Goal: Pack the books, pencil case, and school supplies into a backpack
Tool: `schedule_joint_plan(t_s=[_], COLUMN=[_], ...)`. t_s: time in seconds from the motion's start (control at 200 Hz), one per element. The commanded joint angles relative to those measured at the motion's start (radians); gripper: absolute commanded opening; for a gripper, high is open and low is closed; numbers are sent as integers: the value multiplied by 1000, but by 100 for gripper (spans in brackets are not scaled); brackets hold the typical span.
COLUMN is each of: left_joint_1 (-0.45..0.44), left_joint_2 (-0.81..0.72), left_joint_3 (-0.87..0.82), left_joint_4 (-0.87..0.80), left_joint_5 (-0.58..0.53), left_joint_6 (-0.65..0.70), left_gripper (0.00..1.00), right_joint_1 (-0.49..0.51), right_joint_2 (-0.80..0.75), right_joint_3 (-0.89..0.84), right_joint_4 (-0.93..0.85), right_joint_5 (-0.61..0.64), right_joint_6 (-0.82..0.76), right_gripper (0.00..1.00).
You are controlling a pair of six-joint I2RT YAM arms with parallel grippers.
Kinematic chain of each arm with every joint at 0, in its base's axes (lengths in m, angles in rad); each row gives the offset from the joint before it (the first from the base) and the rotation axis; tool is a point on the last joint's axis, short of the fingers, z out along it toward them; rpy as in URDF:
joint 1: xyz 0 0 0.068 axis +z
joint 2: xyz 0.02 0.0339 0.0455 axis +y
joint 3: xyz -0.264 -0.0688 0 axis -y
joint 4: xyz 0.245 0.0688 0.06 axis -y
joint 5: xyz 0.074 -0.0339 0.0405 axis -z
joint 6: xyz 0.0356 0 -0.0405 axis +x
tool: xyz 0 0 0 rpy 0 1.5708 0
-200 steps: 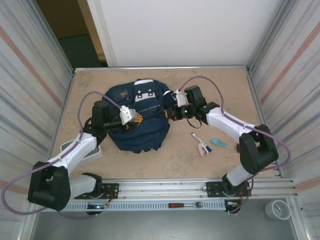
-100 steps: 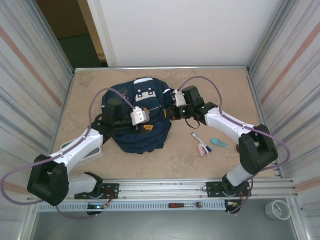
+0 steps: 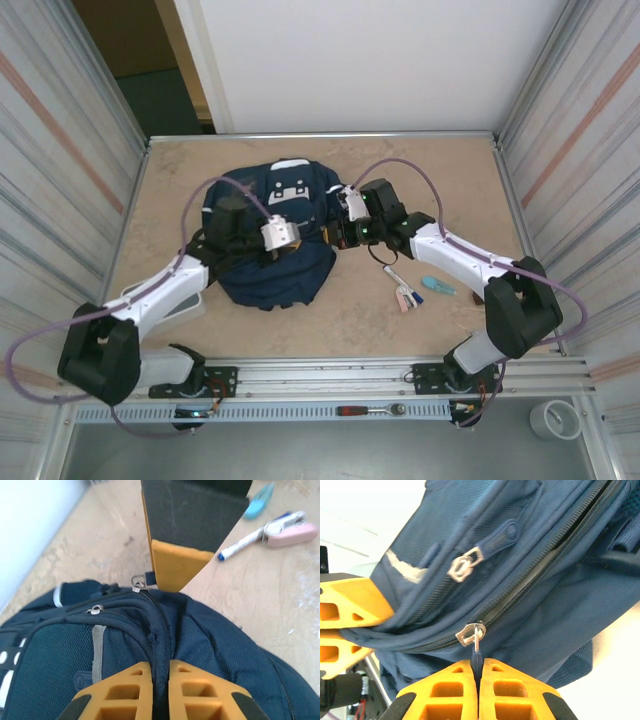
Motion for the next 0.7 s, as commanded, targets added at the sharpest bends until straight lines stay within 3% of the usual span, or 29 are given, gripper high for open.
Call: schedule_joint_plan(t_s=[0.0,0.055,0.21,0.466,0.526,0.691], left_joint_1=[84,101,103,105,105,103], left_joint_2=[-122,-132,-107,-93,-83,-59], left_joint_3=[-92,-104,-51,-64,-62,-50], left_joint_4=[233,263,151,186,185,173], left_joint_5=[342,412,488,464,454,444], left_joint_6=[-96,-117,-85,-102,-100,-93], left_gripper=[0,0,0,0,0,0], right_joint_1=[-97,-121,-138,-175,-178,-234], right_joint_2=[22,58,168,241,216,143], right_joint_3=[37,61,137,177,172,103], right_joint_4=[-55,-67,-86,-119,-119,-38], right_joint_5=[96,99,173,196,165,97], right_joint_6=[22,36,45,26,11,40], right_gripper=[0,0,0,0,6,43])
